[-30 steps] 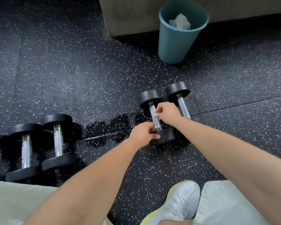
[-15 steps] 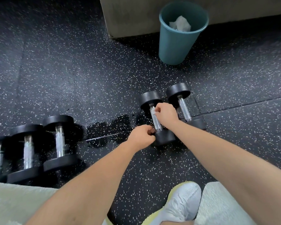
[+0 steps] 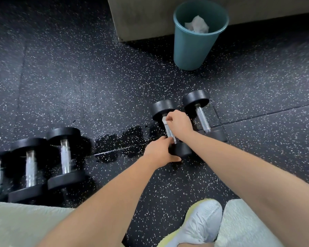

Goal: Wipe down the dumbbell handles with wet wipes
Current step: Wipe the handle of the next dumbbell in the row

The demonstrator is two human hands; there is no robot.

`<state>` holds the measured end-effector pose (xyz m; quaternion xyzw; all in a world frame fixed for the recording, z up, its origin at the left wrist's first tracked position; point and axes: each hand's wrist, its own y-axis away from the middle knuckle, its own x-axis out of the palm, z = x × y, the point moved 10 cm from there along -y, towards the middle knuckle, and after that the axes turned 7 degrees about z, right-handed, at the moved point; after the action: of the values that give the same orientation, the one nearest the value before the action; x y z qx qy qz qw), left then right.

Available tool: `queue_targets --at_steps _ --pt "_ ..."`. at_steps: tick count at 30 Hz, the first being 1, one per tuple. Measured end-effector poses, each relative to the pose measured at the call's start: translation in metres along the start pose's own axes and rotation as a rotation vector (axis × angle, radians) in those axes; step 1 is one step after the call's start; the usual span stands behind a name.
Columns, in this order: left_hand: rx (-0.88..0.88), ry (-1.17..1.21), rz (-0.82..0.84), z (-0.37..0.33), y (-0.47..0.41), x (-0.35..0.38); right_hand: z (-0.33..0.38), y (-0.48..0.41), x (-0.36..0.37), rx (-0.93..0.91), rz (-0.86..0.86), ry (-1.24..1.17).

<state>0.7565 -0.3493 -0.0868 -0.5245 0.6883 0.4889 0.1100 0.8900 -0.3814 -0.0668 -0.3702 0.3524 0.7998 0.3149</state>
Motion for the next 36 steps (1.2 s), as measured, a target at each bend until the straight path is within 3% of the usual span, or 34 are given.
queue_targets --at_steps 5,12,16,22,28,33,36 --pt "0.000 0.034 -0.003 0.002 0.003 0.000 -0.009 0.010 0.013 -0.054 0.270 0.114" --pt "0.035 0.030 -0.035 -0.006 0.006 0.001 0.005 -0.017 -0.008 -0.012 0.007 0.052" --pt "0.024 -0.011 -0.048 0.000 0.008 -0.003 0.006 -0.007 0.006 -0.006 0.035 0.057" --pt "-0.018 -0.016 0.011 0.011 0.011 -0.006 -0.002 0.024 0.024 -0.099 0.308 0.169" --pt "-0.014 -0.023 -0.025 0.010 0.017 -0.009 0.016 -0.005 -0.007 -0.057 0.001 0.023" --pt "-0.017 -0.006 -0.024 0.009 0.018 -0.008 0.011 0.003 0.011 -0.014 -0.004 0.047" --pt "-0.013 -0.005 -0.020 0.010 0.017 -0.009 0.006 0.013 0.016 -0.077 0.084 0.105"
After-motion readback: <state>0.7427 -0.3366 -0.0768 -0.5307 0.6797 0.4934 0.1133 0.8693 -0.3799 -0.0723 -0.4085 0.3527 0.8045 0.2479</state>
